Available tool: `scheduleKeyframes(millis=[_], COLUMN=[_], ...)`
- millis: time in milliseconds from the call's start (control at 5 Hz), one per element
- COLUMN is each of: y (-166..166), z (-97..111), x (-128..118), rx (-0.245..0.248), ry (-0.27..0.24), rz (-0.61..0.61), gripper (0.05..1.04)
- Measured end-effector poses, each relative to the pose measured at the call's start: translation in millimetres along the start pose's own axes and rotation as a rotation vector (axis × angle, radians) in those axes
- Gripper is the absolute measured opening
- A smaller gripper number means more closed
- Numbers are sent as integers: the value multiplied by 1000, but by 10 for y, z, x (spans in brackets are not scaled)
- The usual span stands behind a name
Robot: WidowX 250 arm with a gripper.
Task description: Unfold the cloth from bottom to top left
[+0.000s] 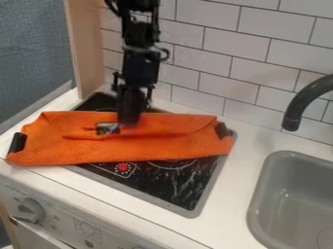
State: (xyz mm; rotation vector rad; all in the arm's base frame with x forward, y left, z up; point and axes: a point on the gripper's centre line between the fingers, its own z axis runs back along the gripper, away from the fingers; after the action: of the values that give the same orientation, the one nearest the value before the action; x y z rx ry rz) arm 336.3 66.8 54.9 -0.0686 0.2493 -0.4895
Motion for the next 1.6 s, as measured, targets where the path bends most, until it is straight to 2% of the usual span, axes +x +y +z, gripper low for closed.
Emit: scheduleKeyframes(millis=[600, 800, 1000, 1400, 1600], y=[127, 277, 394, 626, 716], z=[271, 472, 631, 518, 290], x=[81, 232, 381, 672, 741], rx=[107, 207, 266, 296, 266], ry=[-100, -186, -278, -301, -259], rz=[-67, -131, -171, -186, -174], gripper=[47, 47, 47, 47, 47])
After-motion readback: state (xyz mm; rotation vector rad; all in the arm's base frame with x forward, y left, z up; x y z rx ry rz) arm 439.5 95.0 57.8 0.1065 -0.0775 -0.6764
